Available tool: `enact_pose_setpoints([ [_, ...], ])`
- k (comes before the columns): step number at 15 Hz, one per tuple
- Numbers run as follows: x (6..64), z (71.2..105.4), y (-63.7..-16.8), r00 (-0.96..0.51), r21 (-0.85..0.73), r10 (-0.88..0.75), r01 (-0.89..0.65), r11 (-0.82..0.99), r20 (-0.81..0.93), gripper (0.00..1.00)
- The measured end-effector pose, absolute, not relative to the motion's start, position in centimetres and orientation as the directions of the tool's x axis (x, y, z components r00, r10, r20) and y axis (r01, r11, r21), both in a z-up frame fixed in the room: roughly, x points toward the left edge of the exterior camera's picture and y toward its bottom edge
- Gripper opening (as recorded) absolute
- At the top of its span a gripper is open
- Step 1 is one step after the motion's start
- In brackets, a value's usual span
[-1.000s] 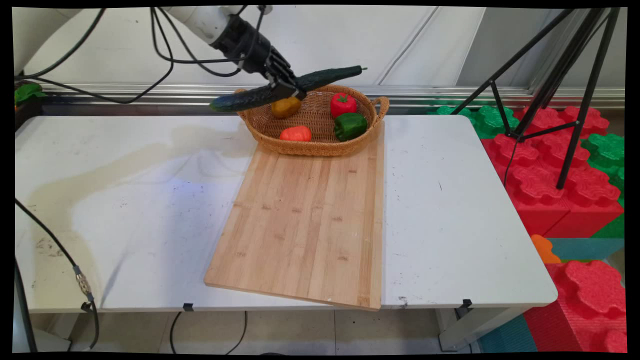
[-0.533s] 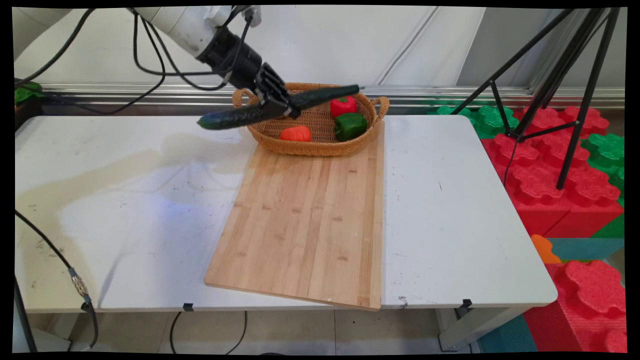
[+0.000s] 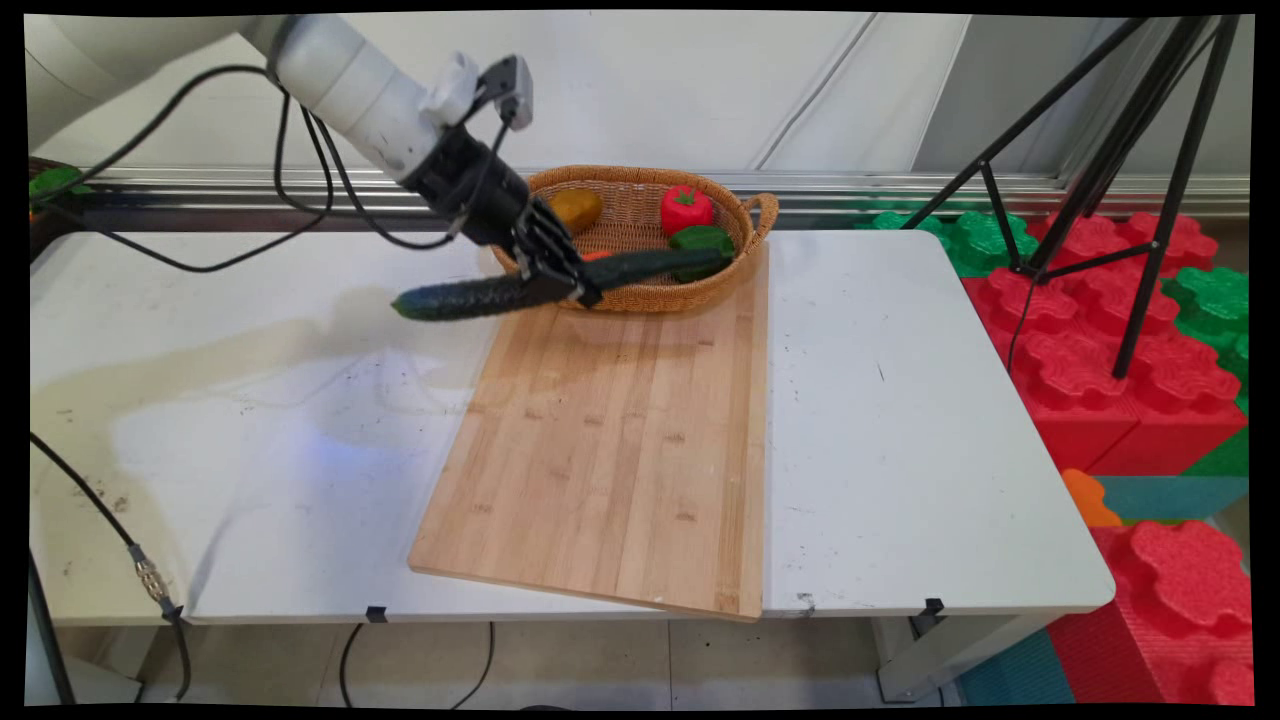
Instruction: Place the picked object on the cutting board
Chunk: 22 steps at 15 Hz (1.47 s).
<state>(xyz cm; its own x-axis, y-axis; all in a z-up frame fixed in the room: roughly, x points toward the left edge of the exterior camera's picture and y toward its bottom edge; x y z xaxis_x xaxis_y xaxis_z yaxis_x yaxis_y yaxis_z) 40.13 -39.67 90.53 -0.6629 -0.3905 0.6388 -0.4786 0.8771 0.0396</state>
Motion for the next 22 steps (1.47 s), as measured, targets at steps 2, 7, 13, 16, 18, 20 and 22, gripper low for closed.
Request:
enact_pose_setpoints([
  [2, 39.5, 89.6, -39.6, -0.663, 0.053, -0.401, -0.479, 0.876, 0.632, 0.0],
  [7, 37.3, 86.7, -39.6, -0.662, 0.097, -0.443, -0.49, 0.866, 0.605, 0.0],
  [13, 34.6, 83.0, -39.2, -0.662, 0.164, -0.504, -0.507, 0.846, 0.555, 0.0],
  [16, 33.7, 81.8, -39.1, -0.66, 0.185, -0.522, -0.512, 0.839, 0.54, 0.0],
  [18, 33.3, 81.2, -39.0, -0.661, 0.191, -0.528, -0.514, 0.836, 0.533, 0.0],
  [20, 32.9, 80.6, -39.1, -0.664, 0.19, -0.529, -0.515, 0.836, 0.528, 0.0],
  [22, 32.5, 80.1, -39.1, -0.672, 0.183, -0.522, -0.51, 0.84, 0.525, 0.0],
])
